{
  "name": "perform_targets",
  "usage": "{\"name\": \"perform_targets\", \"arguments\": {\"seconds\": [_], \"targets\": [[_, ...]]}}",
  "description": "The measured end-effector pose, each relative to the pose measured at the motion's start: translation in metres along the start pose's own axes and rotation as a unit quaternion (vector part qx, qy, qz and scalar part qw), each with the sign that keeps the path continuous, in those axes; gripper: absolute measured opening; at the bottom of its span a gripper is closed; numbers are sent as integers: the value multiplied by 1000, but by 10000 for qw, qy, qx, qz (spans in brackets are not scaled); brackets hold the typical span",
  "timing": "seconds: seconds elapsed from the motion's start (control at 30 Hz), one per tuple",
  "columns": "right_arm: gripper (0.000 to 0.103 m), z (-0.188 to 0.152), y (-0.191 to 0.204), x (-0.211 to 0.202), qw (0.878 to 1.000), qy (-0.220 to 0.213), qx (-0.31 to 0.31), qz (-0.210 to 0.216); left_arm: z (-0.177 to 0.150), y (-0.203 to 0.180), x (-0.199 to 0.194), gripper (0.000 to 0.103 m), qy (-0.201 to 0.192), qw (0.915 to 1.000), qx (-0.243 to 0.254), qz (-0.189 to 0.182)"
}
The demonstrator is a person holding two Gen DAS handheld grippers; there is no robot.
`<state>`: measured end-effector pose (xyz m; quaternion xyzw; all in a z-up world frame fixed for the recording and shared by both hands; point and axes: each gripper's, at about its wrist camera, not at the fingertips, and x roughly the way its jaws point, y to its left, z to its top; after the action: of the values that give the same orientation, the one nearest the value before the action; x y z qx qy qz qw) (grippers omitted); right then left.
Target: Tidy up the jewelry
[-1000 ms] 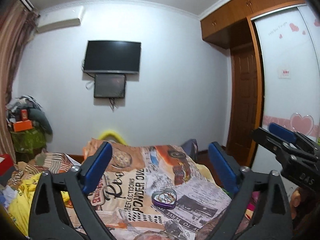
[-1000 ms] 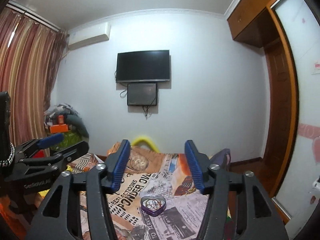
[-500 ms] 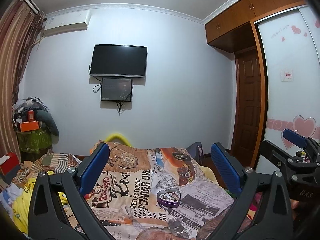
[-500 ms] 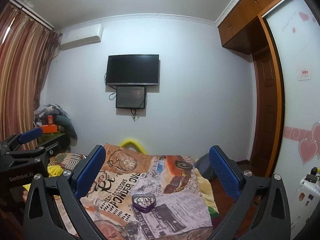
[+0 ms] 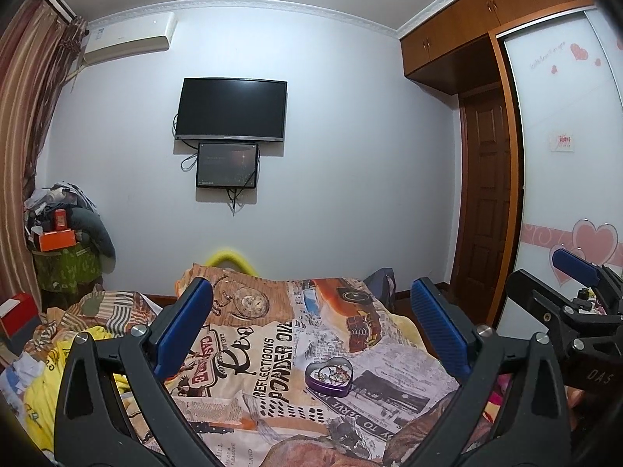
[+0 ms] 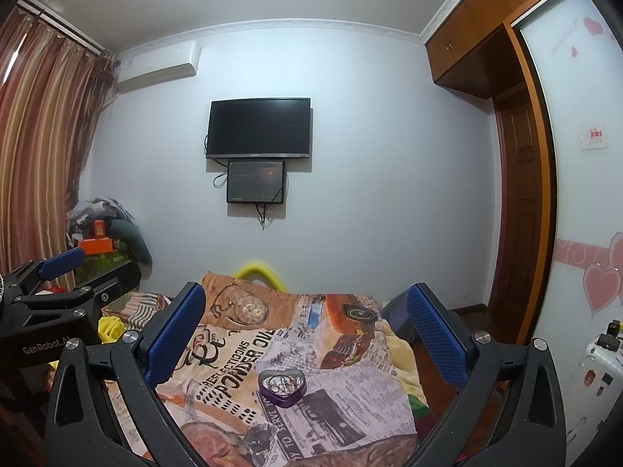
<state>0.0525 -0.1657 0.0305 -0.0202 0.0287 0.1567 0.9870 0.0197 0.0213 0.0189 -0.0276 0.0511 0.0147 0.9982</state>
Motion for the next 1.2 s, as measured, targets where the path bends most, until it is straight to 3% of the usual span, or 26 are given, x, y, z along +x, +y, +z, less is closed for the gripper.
{"name": "perform_targets", "arguments": {"seconds": [1.2], "targets": [[103, 3, -7, 0, 9998, 99, 172, -39, -3, -4, 2, 102, 4, 9998, 170, -82]]}}
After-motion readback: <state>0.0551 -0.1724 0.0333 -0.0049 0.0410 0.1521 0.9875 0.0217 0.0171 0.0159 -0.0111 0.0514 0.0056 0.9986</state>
